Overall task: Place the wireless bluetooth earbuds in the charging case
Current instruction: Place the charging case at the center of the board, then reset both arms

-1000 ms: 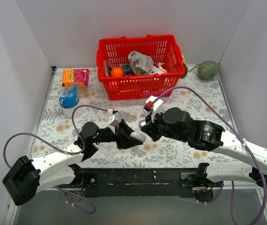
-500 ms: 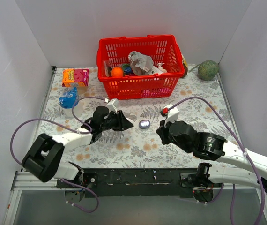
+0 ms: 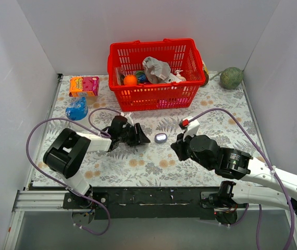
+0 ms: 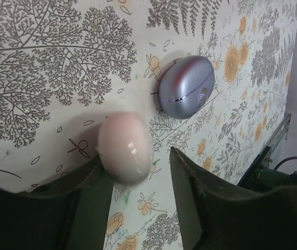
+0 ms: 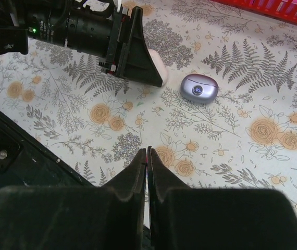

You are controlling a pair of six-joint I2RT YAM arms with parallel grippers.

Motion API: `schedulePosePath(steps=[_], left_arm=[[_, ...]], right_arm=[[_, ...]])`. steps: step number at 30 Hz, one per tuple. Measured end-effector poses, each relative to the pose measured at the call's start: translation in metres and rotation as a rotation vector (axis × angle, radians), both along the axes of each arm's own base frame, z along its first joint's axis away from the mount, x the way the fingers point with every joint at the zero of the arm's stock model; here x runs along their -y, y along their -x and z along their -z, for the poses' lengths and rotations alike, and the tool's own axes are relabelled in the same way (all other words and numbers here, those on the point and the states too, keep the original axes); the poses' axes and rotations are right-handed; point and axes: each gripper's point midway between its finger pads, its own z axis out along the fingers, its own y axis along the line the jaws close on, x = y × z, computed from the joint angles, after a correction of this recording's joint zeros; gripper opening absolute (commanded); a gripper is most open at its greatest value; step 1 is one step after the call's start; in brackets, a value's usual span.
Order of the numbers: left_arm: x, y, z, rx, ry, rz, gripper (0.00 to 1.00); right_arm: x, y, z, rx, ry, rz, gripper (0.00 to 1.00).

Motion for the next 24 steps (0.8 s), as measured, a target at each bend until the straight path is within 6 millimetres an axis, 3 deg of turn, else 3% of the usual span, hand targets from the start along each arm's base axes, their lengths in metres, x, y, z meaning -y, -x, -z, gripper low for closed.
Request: schedulePosePath(steps=[9,17,19,24], left_arm=[[0.0,-0.003,-0.009,0.026,0.016,-0.01,0.68],[-0.045,0.008,-0.017,0.0,-0.116,-0.13,0.82],[-0.057,0.011,-0.028,0.011,-0.148,-0.17,0.98],[-0.083,0.002,-0.078,0.09,-0.137,-0.371,0.98]], right_arm=[[0.005,0.0,0.001,0.001,0.001,0.011,0.11],[0.012,-0.001,0.0,-0.001,0.0,0.041,0.13],[0.015,-0.002,-0.003,0.009,-0.014,0.051,0.18],[0.02,-0.003,0.019,0.009,0.004,0.067,0.3]])
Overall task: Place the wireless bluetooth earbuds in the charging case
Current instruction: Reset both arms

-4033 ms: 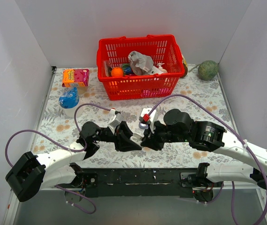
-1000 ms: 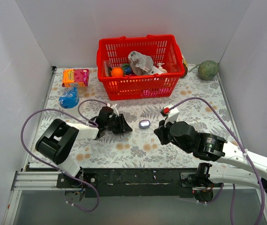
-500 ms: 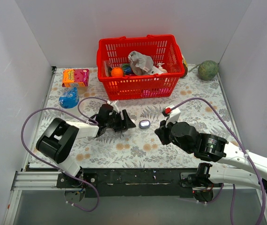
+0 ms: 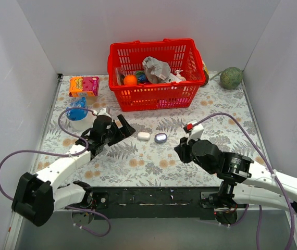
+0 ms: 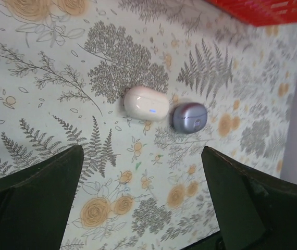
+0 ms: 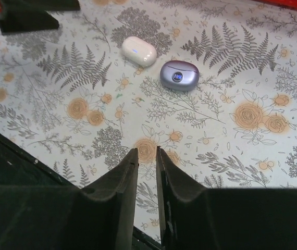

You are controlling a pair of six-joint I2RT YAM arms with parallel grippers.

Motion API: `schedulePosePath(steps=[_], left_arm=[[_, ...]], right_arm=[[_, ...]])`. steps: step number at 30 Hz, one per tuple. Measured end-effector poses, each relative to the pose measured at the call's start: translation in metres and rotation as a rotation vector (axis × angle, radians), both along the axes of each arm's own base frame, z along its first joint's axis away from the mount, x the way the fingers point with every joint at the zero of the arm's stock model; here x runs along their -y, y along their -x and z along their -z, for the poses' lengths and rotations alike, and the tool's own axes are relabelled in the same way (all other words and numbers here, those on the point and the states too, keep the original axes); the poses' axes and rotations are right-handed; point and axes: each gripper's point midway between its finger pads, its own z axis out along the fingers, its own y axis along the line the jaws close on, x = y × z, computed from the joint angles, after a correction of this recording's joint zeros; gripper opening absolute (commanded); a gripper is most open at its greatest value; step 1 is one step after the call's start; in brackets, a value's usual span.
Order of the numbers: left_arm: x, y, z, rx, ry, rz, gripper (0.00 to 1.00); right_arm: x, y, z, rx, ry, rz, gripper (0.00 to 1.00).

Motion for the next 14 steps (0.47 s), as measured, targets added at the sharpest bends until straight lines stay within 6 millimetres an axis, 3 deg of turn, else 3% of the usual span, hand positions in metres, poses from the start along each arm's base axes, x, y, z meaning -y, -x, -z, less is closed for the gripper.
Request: schedulePosePath(steps=[5,14], left_arm=[[-0.014,-0.005,-0.03,0.011,0.079,-0.171,0.98],[-0.01,-0.001,-0.046,0.012,0.086,-0.136,0.98]], right_arm=[[-0.002,-0.001,0.02,-0.018,0.056,0.0,0.33],[-0.005,-0.006,0.017,-0.003,0.048,0.017,0.35]])
